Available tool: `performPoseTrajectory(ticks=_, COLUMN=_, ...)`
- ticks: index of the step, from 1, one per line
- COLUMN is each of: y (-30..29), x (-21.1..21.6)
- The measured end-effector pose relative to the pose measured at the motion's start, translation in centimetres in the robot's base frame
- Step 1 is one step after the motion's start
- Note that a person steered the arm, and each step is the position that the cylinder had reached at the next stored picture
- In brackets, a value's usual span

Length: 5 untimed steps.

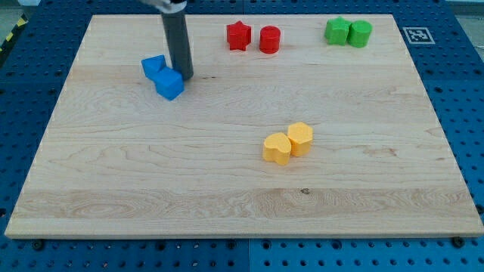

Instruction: Push the cube diagonally to the triangle

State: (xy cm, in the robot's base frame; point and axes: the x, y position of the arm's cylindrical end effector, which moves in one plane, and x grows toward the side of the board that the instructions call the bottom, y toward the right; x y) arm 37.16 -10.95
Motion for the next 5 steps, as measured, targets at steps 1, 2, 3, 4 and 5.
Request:
performPoseTrajectory(ticks=1, y=-3.5, x=0.9)
performPoseTrajectory(ticks=2, y=-8.9, x=0.9)
performPoseTrajectory(ticks=3, y=-10.9, x=0.9)
performPoseTrajectory(ticks=4, y=-9.9, x=2.6)
performPoseTrajectory(ticks=5, y=-7.5, x=4.4)
